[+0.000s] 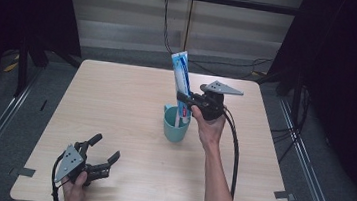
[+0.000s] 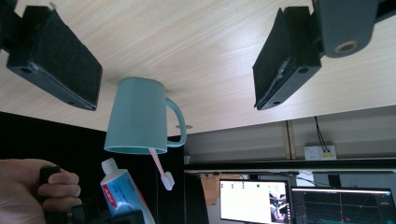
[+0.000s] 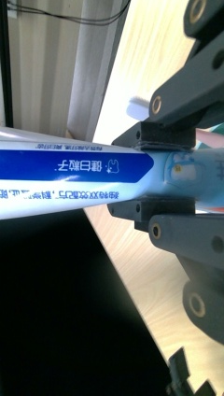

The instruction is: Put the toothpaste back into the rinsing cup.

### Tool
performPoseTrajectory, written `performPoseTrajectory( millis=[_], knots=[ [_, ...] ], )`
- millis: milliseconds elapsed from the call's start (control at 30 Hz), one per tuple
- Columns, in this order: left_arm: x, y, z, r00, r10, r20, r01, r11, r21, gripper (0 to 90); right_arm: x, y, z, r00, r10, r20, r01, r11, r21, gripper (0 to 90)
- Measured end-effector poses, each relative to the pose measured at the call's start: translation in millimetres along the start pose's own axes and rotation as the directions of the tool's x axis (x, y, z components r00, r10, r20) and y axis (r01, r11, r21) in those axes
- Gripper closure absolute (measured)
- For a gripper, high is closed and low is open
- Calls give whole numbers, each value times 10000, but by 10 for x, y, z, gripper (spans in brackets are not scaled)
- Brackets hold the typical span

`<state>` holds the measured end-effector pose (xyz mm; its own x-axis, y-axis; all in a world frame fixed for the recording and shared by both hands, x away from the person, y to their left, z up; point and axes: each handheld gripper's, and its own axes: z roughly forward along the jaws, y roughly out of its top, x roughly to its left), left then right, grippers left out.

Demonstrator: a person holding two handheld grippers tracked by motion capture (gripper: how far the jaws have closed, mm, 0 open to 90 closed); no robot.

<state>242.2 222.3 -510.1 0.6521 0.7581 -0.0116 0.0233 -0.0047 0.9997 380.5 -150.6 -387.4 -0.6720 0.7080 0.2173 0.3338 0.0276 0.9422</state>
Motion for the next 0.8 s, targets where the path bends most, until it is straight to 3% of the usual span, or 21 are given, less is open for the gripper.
performPoseTrajectory(
  millis=[267,800],
  knots=[
    [1,0,0,10000,4,14,-4,10000,10,157,15,-44,46,10000,-53,-77,53,10000,-26,721],
    [5,1,-1,10000,65,1,-65,10000,16,157,-15,-221,172,9996,164,-243,-153,9990,424,718]
  ],
)
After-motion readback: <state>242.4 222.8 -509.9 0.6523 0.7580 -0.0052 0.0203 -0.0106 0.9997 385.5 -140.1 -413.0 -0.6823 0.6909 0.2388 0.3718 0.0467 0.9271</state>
